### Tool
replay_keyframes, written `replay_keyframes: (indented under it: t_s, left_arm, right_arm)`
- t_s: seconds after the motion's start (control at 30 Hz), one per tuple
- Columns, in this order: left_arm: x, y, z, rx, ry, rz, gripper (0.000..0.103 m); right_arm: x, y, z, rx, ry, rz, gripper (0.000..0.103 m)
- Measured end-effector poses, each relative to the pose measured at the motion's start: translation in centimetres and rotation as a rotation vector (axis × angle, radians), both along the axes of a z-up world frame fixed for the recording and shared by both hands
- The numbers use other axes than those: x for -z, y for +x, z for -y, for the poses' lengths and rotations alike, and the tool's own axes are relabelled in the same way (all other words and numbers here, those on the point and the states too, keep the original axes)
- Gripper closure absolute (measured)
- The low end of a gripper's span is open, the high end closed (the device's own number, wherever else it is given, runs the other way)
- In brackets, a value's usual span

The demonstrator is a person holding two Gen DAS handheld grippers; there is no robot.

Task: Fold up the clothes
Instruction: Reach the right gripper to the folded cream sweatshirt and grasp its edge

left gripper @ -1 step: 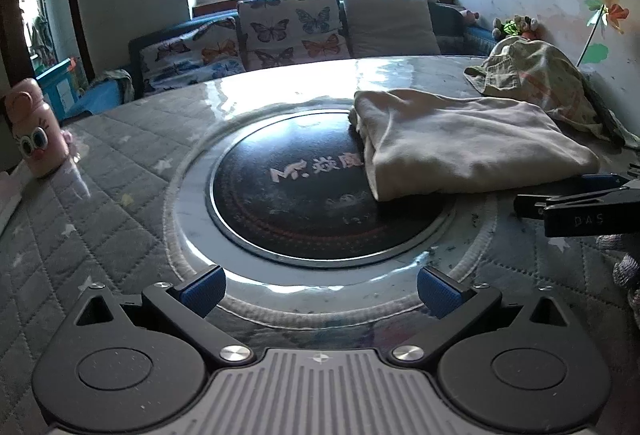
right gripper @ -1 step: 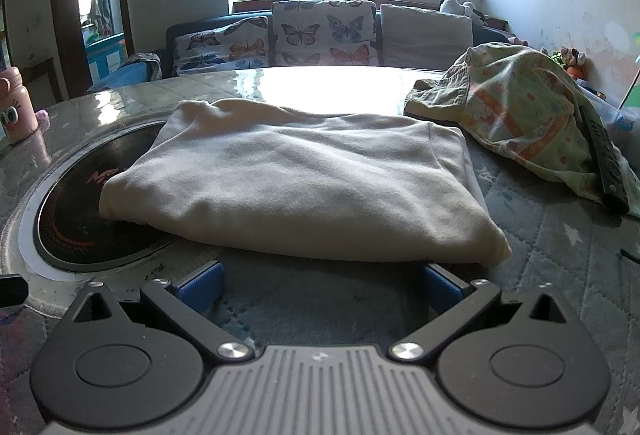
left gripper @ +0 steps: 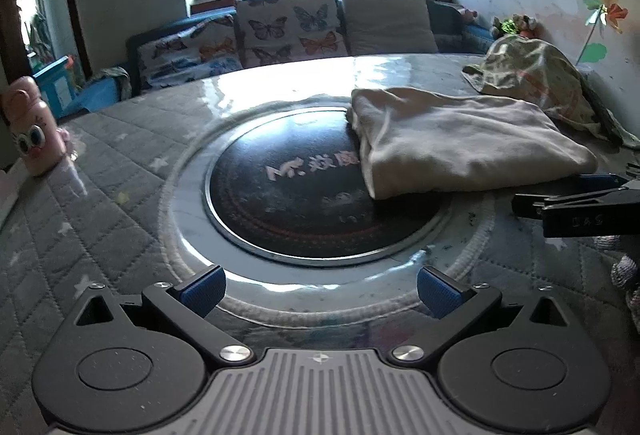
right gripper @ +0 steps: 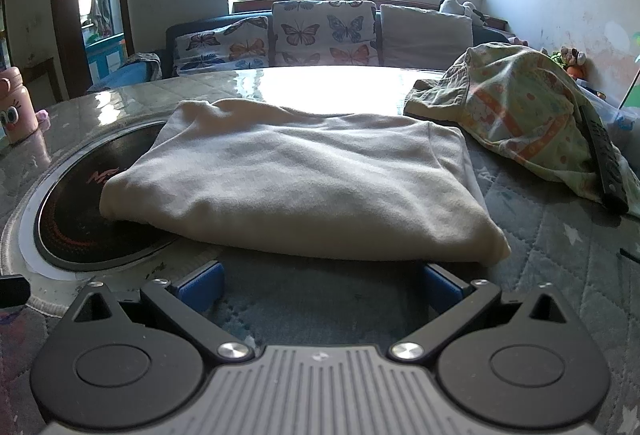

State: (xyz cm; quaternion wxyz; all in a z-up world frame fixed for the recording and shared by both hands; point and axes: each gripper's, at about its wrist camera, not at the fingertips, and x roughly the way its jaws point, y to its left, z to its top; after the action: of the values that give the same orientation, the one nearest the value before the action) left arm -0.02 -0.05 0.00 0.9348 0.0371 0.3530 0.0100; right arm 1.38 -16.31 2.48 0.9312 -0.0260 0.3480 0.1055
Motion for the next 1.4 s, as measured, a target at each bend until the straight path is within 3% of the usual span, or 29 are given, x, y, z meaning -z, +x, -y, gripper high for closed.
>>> replay_keyframes:
  t_s: [0.17,0.23,0.57,0.83,1.0,1.1,1.4]
  left_arm:
    - [0.4,0.6,2.0,0.006,0.026,-0.044,0.000]
    - [0.1,0.9,1.3,0.028,-0.017,-0.048,0.000]
    - [-0.5,1.2,2.1,0.068,-0.016,-0.036,0.000]
    - [-1.8,2.1,1.0,0.045,-0.008,-0.015,0.000]
    - [-2.9,3.0,-0.3,0.016,-0.008,0.009,0.000]
    - [-3.4,3.5,-1.0,0.004,-0.010,0.018,0.000]
    - [-3.6,4.9,-2.6,-0.031,-0.017,-0.002,0.000]
  right_arm:
    - [-0.6,-0.8,0.0,-0.001,-0.005,0.036,0.000]
    - [-0.8,-1.1,0.0,-0.002,-0.007,0.050,0.000]
    - [-1.6,-1.8,0.3,-0.010,-0.018,0.026,0.000]
    - [-3.4,-1.4,0.4,-0.029,-0.010,0.052,0.000]
    - [-5.2,0.7,0.5,-0.028,-0.021,0.073,0.002]
    - [-6.0,2.5,0.7,-0.026,-0.016,0.066,0.010]
    - [-5.9,10.5,0.1,-0.056,-0.043,0.012,0.023]
